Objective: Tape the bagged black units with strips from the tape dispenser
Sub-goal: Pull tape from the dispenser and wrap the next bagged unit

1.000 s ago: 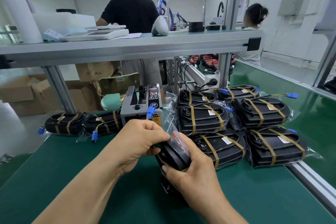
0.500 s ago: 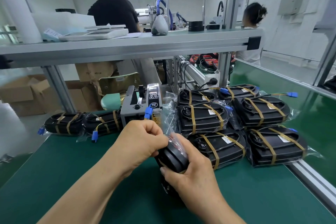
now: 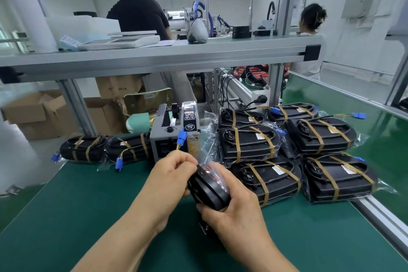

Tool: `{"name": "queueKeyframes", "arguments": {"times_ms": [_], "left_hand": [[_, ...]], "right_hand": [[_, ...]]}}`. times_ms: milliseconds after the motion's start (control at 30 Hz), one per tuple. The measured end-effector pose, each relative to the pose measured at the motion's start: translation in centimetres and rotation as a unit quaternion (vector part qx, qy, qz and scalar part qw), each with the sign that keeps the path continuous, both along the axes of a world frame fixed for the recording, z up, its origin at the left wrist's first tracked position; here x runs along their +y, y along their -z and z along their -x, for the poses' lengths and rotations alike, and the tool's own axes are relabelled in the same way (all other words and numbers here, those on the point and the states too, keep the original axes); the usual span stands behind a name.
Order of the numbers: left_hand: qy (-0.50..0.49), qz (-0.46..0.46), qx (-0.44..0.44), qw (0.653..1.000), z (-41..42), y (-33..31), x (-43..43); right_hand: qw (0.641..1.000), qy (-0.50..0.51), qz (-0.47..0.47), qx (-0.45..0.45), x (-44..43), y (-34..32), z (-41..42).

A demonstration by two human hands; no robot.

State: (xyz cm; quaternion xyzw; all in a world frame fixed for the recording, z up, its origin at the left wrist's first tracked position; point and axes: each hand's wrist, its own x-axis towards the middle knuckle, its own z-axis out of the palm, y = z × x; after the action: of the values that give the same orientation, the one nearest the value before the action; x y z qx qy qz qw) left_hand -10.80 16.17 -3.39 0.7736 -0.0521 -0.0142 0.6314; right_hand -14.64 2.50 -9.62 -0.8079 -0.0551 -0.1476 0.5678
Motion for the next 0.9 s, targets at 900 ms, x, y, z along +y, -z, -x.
{"name": "queueKeyframes", "arguments": {"times_ms": [900], "left_hand": [[-0.014, -0.078, -0.075, 0.994, 3.3, 2.5, -0.5]], "right_hand": [[0.989, -0.107, -0.057, -0.084, -2.2, 3.1, 0.5]]}}
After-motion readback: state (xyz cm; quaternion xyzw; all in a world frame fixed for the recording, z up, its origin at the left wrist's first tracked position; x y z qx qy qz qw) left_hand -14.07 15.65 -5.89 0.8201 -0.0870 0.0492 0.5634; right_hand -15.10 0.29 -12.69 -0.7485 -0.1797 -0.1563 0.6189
